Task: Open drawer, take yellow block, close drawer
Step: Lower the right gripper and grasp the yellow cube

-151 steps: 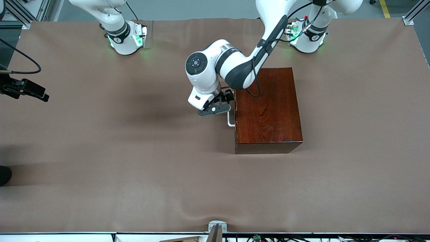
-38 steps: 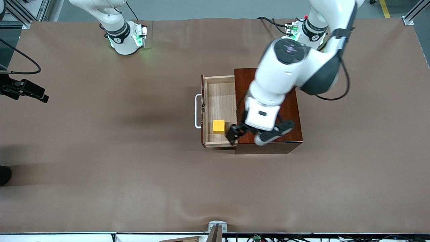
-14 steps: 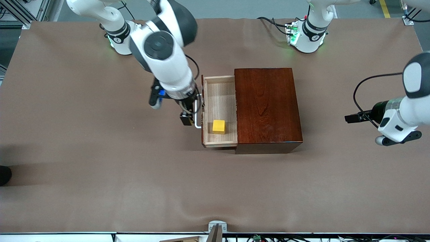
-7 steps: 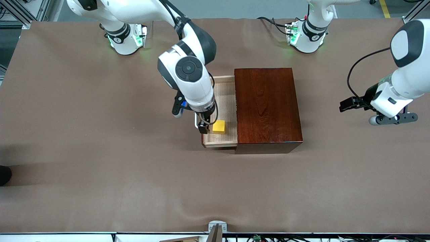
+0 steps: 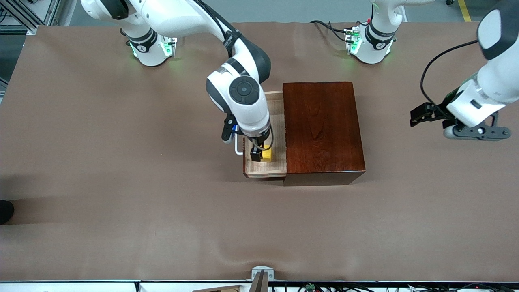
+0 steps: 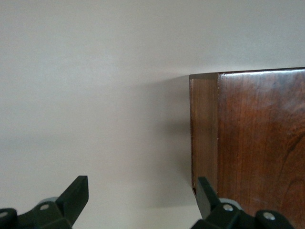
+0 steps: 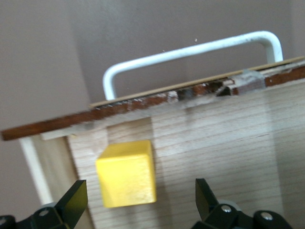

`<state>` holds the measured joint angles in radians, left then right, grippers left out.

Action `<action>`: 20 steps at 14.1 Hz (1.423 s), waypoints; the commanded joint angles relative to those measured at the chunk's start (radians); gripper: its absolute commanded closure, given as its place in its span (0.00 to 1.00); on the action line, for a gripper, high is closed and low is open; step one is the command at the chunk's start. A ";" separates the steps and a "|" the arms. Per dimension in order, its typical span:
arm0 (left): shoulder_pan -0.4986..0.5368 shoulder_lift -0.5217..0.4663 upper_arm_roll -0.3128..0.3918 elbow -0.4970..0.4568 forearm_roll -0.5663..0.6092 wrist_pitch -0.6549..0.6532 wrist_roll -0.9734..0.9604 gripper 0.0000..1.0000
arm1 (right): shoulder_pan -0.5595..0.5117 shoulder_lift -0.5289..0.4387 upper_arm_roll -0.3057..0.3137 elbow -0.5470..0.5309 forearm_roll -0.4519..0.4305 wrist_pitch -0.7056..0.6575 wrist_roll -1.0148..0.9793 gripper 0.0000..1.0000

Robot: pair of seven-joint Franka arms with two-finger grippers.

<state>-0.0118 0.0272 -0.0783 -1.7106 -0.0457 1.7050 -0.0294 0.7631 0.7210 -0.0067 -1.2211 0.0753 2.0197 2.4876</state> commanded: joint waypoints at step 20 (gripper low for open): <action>0.038 0.056 0.003 0.011 0.007 -0.027 0.008 0.00 | 0.010 0.054 -0.015 0.000 -0.026 0.105 0.007 0.78</action>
<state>0.0170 0.0840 -0.0699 -1.7052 -0.0457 1.6898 -0.0295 0.7804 0.7766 -0.0245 -1.2263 0.0555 2.1235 2.5040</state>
